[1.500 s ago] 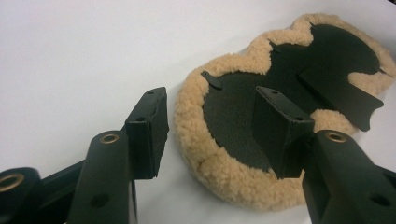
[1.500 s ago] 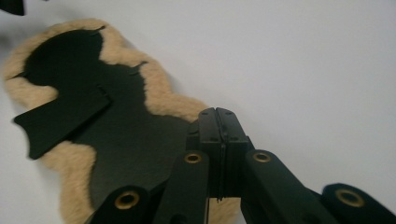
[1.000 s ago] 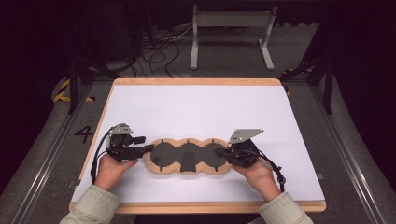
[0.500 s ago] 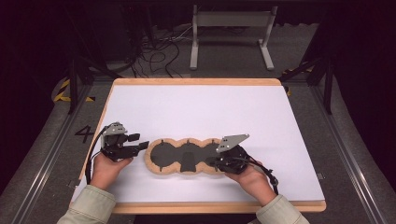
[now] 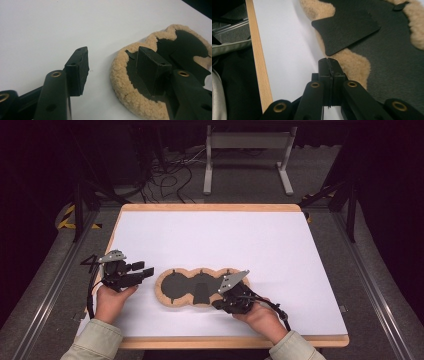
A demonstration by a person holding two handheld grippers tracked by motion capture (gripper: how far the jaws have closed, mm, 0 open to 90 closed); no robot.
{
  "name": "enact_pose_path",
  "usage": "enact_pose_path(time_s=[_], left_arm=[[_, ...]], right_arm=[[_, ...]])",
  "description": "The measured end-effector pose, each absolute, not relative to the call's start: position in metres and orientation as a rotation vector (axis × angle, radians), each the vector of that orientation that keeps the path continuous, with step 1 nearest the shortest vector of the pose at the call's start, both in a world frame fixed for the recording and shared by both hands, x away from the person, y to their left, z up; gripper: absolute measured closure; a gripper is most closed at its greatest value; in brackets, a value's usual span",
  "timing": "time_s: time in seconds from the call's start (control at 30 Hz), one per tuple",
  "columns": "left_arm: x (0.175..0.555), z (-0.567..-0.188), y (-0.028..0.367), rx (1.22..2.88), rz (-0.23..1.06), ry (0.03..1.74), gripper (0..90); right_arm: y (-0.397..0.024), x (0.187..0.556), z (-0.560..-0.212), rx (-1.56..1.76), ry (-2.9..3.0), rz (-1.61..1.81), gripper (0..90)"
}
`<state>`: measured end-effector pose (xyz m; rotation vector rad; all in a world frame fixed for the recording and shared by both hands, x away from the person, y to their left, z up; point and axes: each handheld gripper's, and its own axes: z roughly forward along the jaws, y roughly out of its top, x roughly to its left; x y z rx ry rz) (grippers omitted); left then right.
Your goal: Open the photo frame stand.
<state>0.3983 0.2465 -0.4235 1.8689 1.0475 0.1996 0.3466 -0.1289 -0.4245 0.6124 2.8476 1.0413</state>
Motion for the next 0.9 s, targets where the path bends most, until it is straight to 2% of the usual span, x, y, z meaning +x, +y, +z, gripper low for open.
enact_pose_path(time_s=[0.33,0.53,0.9], left_arm=[[0.399,-0.425,0.24,1.923,0.216,1.01,44.0],[0.399,-0.426,0.239,1.91,0.18,1.015,44.6],[0.4,-0.43,0.235,1.954,0.155,1.025,45.1]], right_arm=[[-0.119,0.346,-0.44,0.636,2.881,0.993,90.0],[-0.116,0.346,-0.442,0.648,2.872,1.015,90.0],[-0.126,0.35,-0.428,0.744,2.759,1.211,90.0]])
